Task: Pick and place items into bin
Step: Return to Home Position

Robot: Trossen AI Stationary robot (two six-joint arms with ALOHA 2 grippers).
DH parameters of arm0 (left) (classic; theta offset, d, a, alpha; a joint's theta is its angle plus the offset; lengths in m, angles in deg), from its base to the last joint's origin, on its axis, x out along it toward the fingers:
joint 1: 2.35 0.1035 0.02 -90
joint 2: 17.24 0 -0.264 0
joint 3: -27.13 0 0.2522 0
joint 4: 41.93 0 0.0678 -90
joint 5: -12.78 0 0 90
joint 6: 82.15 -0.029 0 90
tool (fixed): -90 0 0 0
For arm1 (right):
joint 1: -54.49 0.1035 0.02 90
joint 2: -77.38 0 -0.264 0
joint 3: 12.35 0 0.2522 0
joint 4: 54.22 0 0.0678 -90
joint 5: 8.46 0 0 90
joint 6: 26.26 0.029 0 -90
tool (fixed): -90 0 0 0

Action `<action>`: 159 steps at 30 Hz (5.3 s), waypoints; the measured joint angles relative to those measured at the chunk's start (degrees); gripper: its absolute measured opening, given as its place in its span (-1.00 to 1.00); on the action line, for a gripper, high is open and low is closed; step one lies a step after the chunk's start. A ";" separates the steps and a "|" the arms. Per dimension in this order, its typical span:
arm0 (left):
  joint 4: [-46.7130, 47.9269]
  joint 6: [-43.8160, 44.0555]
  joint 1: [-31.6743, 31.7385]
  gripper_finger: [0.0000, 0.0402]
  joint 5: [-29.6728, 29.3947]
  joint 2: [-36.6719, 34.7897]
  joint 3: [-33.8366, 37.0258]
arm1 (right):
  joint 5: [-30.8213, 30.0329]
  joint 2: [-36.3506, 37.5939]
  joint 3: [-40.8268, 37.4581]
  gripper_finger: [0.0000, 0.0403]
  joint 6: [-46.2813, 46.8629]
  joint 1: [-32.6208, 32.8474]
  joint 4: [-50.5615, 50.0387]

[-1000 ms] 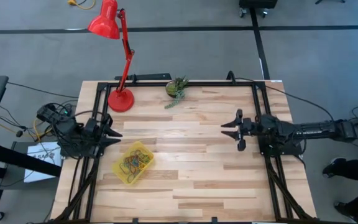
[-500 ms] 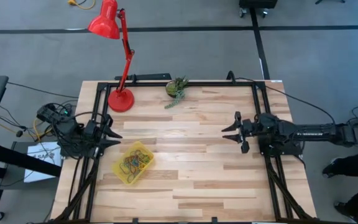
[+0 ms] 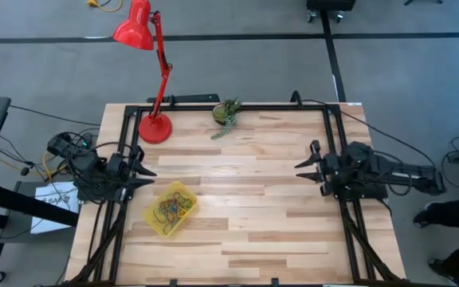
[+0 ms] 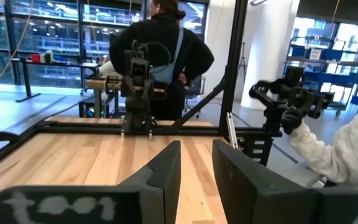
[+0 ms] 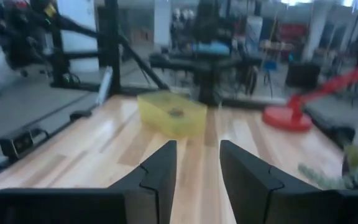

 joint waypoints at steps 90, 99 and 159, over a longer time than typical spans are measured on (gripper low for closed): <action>-12.50 0.93 0.02 -0.59 12.07 1.25 16.00 | -0.86 5.17 -7.43 -0.41 2.11 0.02 7.21; -12.48 0.94 0.04 -0.59 12.07 1.25 16.00 | -0.86 5.16 -7.45 -0.41 2.11 0.02 7.24; -12.44 1.40 0.03 -0.59 12.11 1.23 16.04 | -0.86 5.17 -7.47 -0.41 2.11 0.02 7.23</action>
